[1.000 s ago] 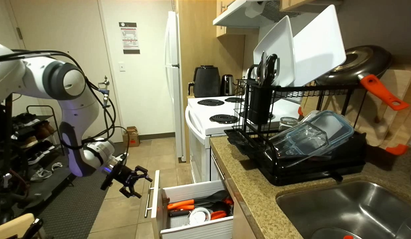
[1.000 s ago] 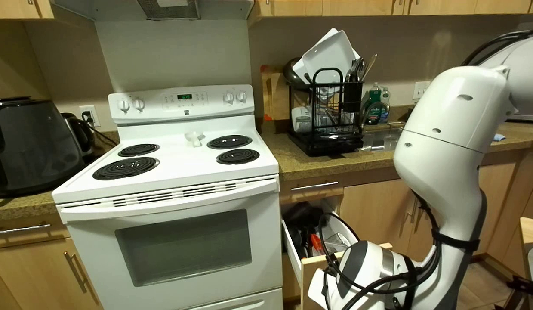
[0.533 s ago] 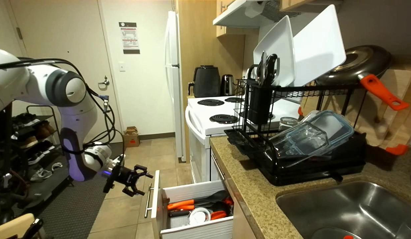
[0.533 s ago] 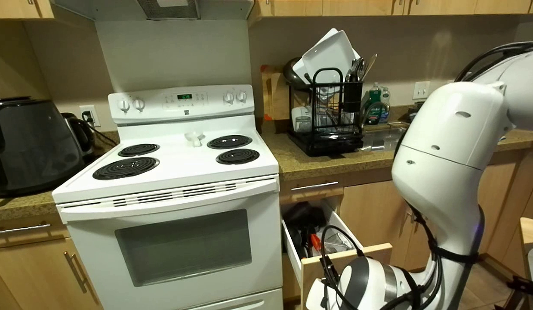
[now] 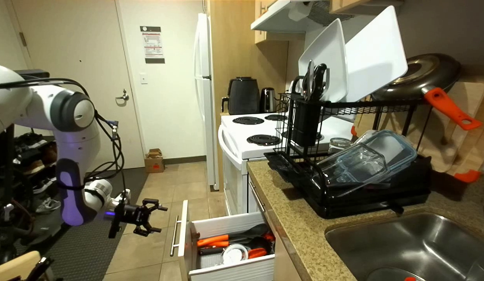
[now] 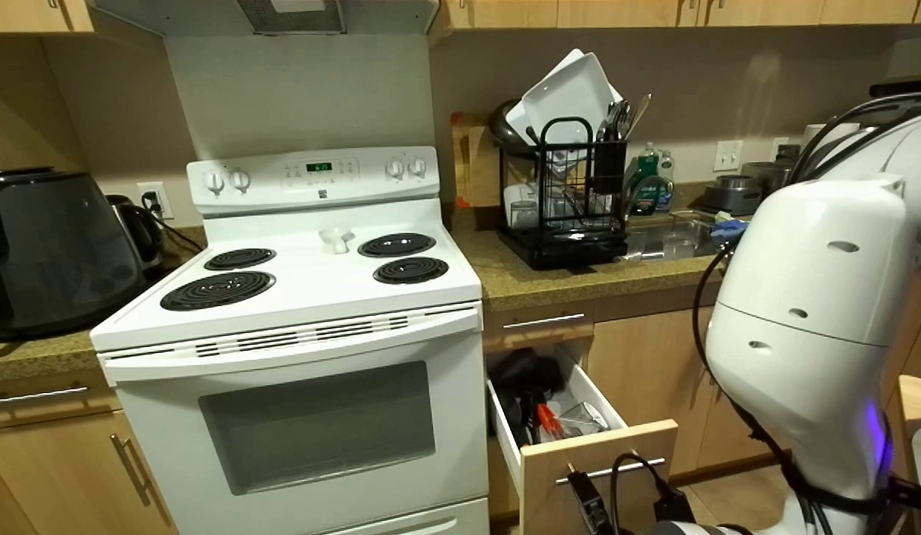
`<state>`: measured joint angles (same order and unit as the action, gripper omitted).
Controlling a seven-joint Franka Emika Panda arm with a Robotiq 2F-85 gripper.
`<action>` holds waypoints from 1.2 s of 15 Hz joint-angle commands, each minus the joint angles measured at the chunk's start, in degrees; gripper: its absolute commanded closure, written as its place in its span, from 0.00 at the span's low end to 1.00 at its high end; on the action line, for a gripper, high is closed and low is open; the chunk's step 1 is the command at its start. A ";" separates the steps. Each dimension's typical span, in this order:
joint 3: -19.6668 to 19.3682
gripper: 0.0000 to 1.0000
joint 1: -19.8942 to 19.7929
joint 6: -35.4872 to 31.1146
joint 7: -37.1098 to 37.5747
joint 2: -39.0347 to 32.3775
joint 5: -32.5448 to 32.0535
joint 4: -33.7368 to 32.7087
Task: Close the open drawer
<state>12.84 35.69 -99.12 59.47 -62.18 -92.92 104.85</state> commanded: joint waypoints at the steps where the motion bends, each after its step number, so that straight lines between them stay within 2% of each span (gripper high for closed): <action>1: 0.73 0.00 0.48 5.06 4.01 -0.68 -2.14 1.01; 6: 0.30 0.00 0.71 11.04 6.47 -2.25 -2.59 0.12; 7: 0.15 0.25 0.58 11.92 6.46 -2.62 -2.97 0.08; 8: 0.11 0.27 0.43 12.66 6.37 -2.95 -3.40 0.08; 18: 1.25 0.92 -0.47 16.01 6.00 -5.46 -4.18 0.31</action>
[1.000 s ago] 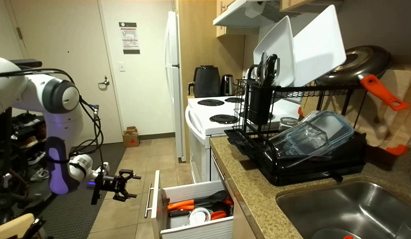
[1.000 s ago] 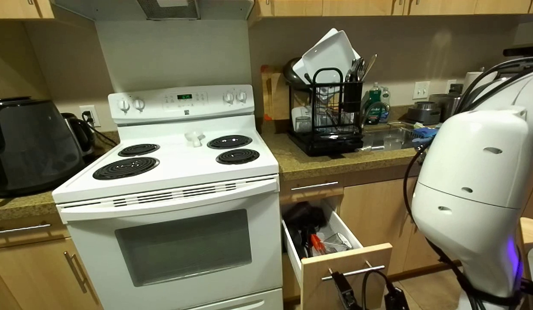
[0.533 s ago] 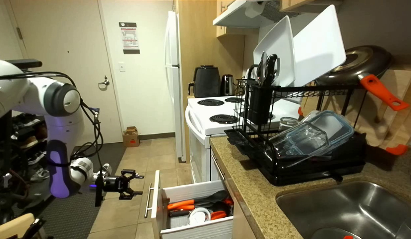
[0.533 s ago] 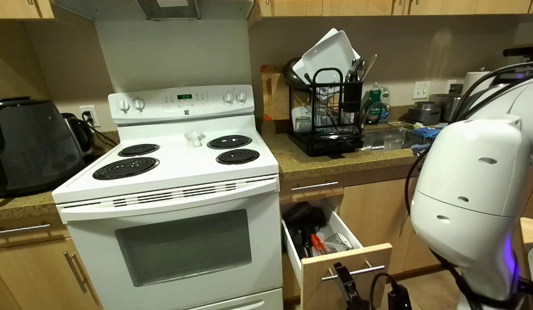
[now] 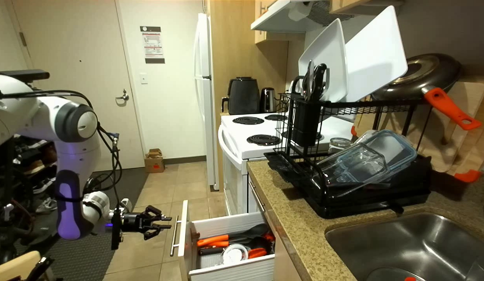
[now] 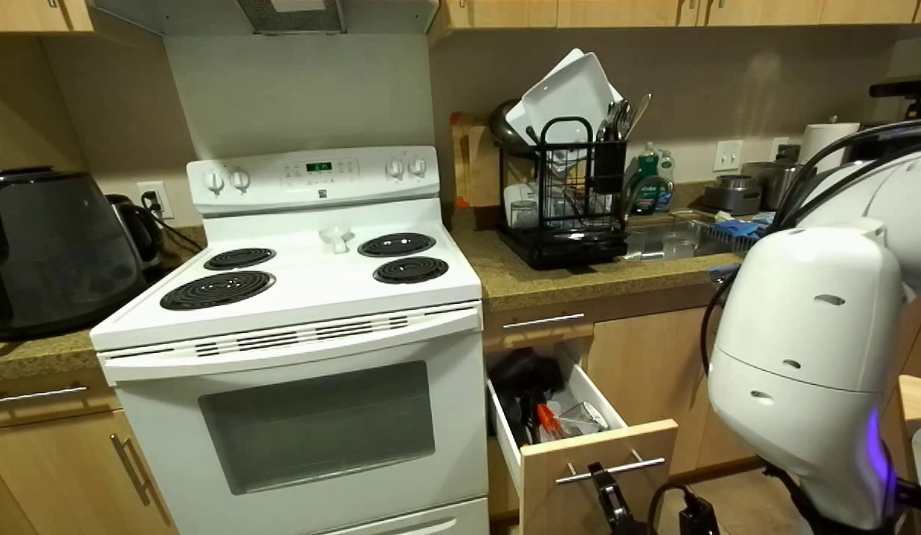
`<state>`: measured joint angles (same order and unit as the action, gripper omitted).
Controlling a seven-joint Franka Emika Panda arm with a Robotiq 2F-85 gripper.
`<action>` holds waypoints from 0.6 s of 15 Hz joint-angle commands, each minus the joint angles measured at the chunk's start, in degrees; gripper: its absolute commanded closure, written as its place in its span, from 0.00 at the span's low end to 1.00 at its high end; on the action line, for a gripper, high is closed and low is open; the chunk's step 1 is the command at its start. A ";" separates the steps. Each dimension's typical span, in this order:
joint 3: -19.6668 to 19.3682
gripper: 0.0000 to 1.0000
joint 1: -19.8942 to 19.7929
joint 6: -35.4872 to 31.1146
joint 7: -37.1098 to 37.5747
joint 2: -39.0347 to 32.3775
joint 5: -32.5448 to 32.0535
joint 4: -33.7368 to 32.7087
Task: Close the open drawer
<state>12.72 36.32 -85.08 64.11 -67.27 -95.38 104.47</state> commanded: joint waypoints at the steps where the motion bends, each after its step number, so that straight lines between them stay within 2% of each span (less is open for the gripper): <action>1: 1.51 0.98 -1.12 2.00 1.30 -0.42 -1.68 0.70; 9: 1.38 1.00 -1.60 1.92 1.05 -0.70 -1.80 0.03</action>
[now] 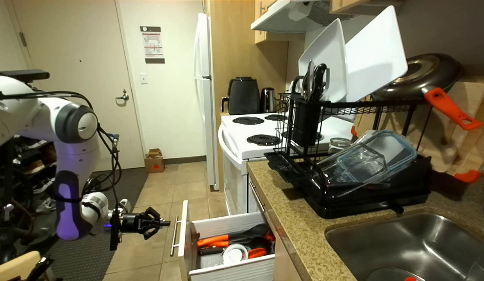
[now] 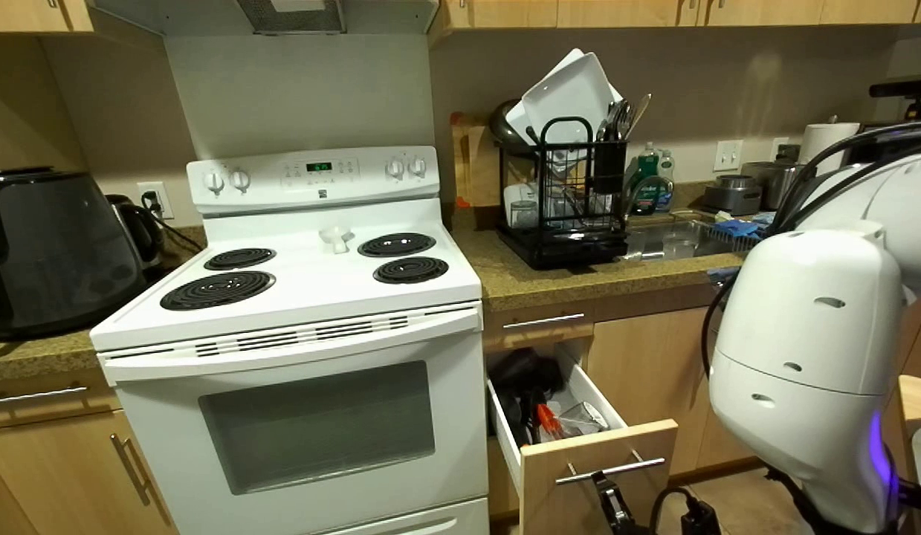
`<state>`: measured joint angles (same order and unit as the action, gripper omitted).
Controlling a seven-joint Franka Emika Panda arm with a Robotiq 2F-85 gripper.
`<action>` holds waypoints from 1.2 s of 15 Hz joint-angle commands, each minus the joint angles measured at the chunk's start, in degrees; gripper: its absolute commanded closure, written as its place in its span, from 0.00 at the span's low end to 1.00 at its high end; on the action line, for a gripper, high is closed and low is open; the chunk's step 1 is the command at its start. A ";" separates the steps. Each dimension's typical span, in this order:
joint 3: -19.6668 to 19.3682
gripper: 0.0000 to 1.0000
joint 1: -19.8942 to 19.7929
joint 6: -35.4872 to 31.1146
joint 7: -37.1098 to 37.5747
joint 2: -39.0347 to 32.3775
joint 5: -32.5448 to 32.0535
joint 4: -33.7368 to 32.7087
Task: Close the open drawer
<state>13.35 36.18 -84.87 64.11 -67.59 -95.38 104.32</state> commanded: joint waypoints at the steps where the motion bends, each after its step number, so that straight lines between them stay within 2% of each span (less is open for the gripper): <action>1: 0.58 1.00 -1.68 1.62 1.08 -0.41 -1.94 0.06; 8: -1.10 1.00 -3.85 1.35 0.73 -1.06 -4.16 -1.24; 12: -0.52 1.00 -7.23 -3.83 -0.30 -0.26 -11.52 1.09; 18: 0.36 1.00 -12.07 -5.39 -0.34 -0.45 -17.51 1.56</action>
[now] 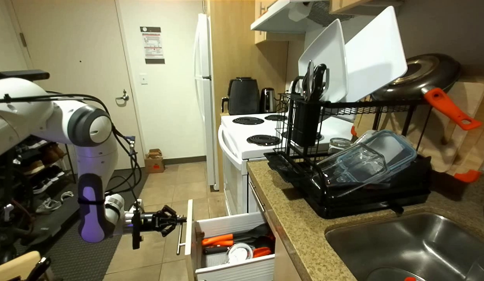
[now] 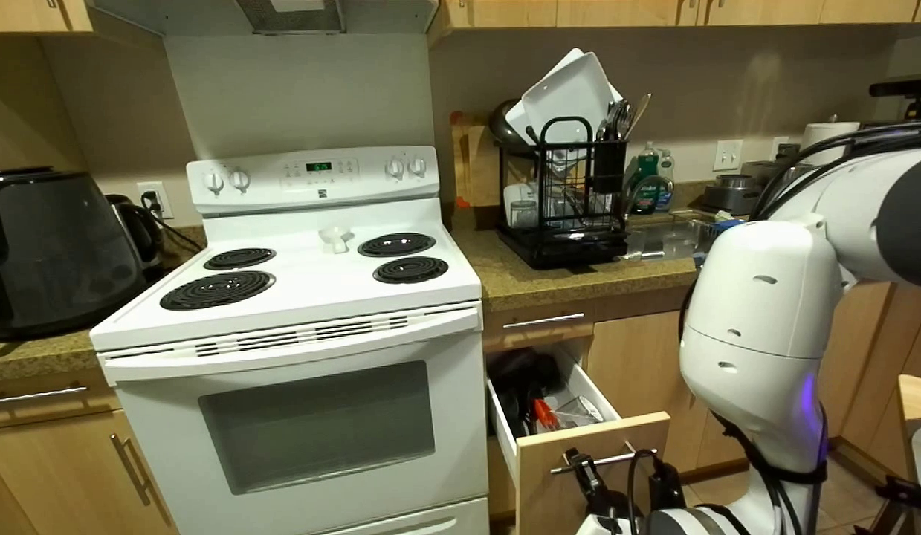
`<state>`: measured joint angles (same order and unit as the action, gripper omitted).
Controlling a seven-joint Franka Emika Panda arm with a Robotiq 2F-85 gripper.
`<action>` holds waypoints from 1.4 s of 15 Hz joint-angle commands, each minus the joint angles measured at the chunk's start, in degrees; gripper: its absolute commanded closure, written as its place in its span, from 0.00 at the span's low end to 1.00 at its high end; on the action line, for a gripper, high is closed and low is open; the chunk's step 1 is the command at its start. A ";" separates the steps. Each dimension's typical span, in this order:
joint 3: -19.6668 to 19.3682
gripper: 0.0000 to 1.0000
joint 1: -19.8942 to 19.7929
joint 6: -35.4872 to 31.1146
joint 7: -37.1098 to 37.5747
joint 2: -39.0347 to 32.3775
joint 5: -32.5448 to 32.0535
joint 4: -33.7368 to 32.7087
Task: Close the open drawer
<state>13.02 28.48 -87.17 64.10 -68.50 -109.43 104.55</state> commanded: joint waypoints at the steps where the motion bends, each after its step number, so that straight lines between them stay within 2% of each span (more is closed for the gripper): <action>1: 0.80 1.00 -5.33 -3.10 -0.29 0.36 -3.55 1.06; 12: 0.42 1.00 -12.68 -3.66 -0.14 -0.29 -1.87 -2.19; 21: -2.11 1.00 -15.21 -6.94 -1.00 -0.17 -3.33 -4.91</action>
<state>11.36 14.53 -92.30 64.10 -68.67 -111.46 100.20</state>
